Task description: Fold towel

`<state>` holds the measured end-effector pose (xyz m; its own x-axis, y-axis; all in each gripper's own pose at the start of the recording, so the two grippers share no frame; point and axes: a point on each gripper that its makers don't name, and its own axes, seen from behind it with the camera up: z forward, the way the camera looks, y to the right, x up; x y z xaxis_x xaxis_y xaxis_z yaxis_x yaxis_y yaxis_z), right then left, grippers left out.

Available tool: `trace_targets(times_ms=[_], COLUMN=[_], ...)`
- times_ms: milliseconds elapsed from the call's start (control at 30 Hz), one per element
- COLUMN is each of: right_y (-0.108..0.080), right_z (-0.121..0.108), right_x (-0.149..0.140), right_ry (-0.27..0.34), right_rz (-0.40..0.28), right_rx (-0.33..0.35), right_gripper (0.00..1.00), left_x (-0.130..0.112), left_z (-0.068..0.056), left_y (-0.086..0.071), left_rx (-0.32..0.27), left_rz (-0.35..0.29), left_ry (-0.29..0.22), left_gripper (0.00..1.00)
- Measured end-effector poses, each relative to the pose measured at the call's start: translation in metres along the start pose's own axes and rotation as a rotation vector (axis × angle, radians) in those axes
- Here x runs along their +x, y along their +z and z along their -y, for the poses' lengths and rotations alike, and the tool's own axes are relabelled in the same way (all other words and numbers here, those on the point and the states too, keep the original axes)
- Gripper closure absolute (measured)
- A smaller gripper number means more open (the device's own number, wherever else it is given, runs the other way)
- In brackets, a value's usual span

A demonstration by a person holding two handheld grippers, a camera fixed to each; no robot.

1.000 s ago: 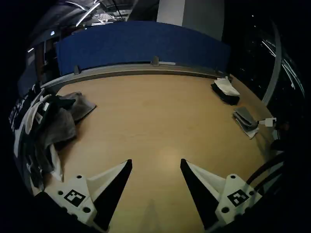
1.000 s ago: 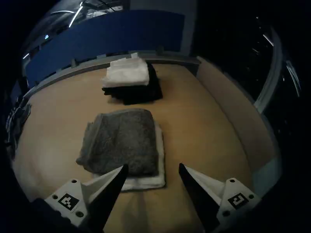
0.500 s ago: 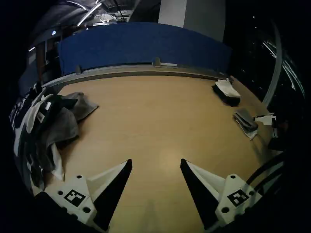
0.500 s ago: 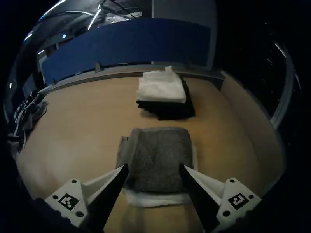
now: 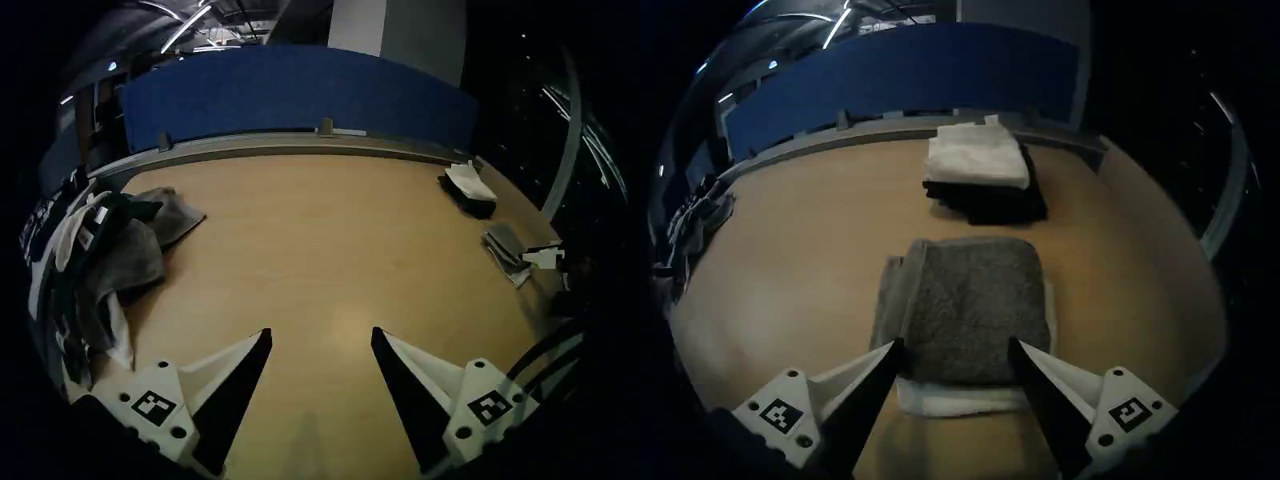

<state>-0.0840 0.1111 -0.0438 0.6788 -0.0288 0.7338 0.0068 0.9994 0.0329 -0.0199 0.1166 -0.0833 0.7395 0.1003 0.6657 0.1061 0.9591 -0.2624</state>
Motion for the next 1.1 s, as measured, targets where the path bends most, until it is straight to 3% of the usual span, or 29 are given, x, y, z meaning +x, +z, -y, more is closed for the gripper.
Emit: trace_targets(times_ms=[200, 500, 1100], right_y=[0.010, 0.012, -0.036], right_z=[0.002, 0.002, 0.019], right_x=[-0.019, -0.021, 0.052], right_ry=[0.006, 0.010, 0.016], right_rz=[0.028, 0.024, -0.182], right_rx=[0.001, 0.002, 0.001], right_gripper=[0.00, 0.00, 0.00], left_x=[-0.002, -0.001, 0.019], left_z=[0.001, 0.000, 0.007], left_y=[-0.001, -0.001, -0.004], left_rx=[0.004, 0.004, 0.014], left_rz=[0.003, 0.001, -0.054], left_ry=[0.001, 0.003, 0.001], left_gripper=[0.08, 0.08, 0.08])
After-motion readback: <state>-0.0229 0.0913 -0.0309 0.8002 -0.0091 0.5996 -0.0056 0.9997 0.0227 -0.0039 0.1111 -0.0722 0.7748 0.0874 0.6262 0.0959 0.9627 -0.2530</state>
